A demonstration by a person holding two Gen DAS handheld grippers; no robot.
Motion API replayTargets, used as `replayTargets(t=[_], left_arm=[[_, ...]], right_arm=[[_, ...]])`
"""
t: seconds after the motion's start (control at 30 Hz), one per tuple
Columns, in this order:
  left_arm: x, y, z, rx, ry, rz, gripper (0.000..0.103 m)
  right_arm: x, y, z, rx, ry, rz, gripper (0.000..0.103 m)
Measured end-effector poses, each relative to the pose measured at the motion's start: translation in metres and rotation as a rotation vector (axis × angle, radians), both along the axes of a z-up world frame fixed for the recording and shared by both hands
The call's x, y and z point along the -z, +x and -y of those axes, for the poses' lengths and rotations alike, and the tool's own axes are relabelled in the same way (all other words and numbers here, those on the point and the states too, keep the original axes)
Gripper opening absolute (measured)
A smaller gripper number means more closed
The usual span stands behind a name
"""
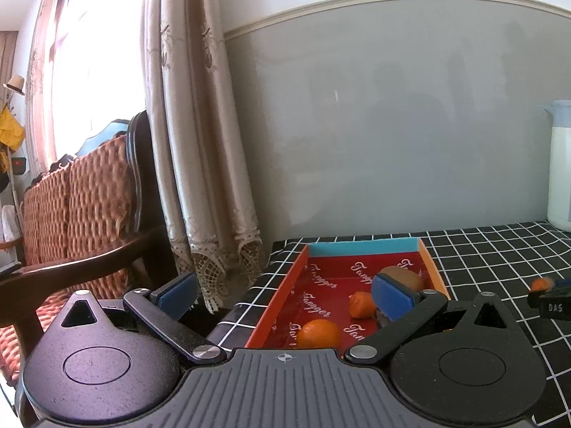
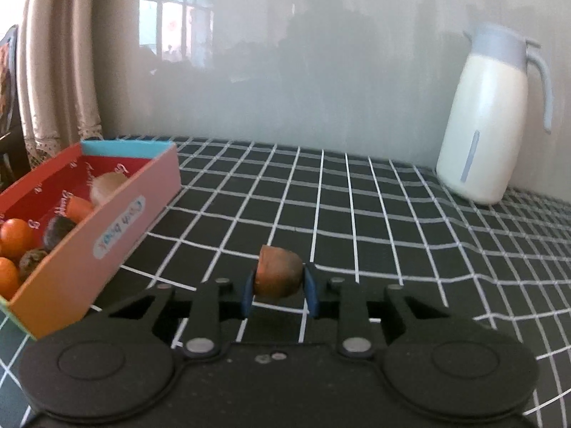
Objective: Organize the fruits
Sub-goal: 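Carry the dried fruit with the right tool into the red box and release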
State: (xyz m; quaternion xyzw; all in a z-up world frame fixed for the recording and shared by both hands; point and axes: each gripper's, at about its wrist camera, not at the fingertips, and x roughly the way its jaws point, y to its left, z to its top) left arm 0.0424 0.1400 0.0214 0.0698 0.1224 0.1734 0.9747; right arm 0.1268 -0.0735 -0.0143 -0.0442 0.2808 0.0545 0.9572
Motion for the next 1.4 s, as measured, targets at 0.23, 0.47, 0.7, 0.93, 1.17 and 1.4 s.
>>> replayTargets(t=[0.23,0.47,0.7,0.93,1.17,1.4], left_arm=[[0.000,-0.001,0.003,0.006,0.006,0.001,0.103],[0.002,-0.002,-0.005,-0.018,0.015,0.002,0.103],[0.003,-0.003,-0.012,-0.031,0.016,-0.005,0.103],[0.005,-0.005,-0.022,-0.044,0.024,-0.015,0.103],[0.009,-0.009,-0.044,-0.078,0.034,-0.036,0.103],[0.011,-0.014,-0.069,-0.116,0.021,-0.040,0.103]], right_arm=[[-0.024,-0.019,0.000,-0.024,0.000,0.068,0.027],[-0.041,-0.031,-0.003,-0.041,0.022,0.118,0.027],[-0.049,-0.035,-0.014,-0.068,0.036,0.151,0.027],[-0.053,-0.037,-0.035,-0.108,0.043,0.171,0.027],[-0.053,-0.039,-0.065,-0.161,0.044,0.174,0.027],[-0.050,-0.041,-0.101,-0.224,0.038,0.171,0.027]])
